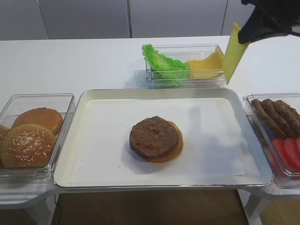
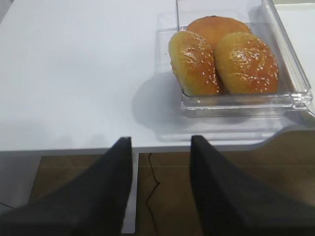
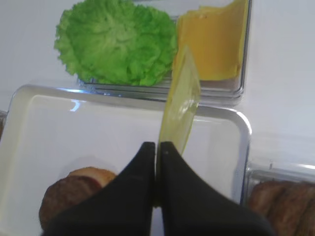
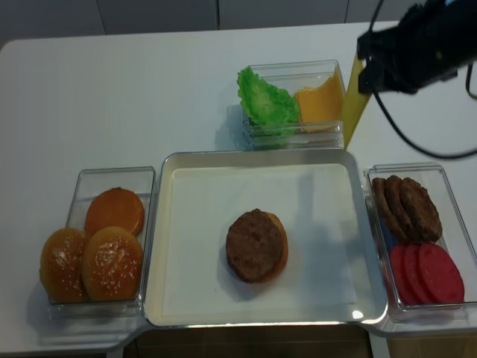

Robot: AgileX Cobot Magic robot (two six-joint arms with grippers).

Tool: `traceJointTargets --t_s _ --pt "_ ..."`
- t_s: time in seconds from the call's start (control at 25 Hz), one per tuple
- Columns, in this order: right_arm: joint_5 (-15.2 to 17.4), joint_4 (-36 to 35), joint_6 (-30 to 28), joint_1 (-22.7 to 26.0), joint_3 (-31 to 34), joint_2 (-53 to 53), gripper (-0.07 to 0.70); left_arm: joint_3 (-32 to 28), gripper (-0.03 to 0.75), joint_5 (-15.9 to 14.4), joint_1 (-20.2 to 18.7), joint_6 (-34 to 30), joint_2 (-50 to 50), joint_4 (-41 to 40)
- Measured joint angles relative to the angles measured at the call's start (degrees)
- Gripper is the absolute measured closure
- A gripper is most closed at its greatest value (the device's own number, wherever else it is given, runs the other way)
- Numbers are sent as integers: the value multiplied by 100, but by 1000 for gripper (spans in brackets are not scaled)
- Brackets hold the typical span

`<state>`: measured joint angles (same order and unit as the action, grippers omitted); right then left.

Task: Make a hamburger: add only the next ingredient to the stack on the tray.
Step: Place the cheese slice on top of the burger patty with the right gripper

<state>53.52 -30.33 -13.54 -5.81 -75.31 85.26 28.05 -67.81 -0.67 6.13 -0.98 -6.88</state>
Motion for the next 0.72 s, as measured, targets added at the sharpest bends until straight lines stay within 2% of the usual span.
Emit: traceJointTargets --t_s 0.36,0.56,0.72 --pt "0 -770 -459 -131 1371 -943 601 0 422 0 0 0 0 0" --pt "-83 -882 -485 -876 1630 -1036 601 0 422 0 0 0 0 0" --pt "-418 -920 -321 -1604 1707 -1036 601 0 422 0 0 0 0 0"
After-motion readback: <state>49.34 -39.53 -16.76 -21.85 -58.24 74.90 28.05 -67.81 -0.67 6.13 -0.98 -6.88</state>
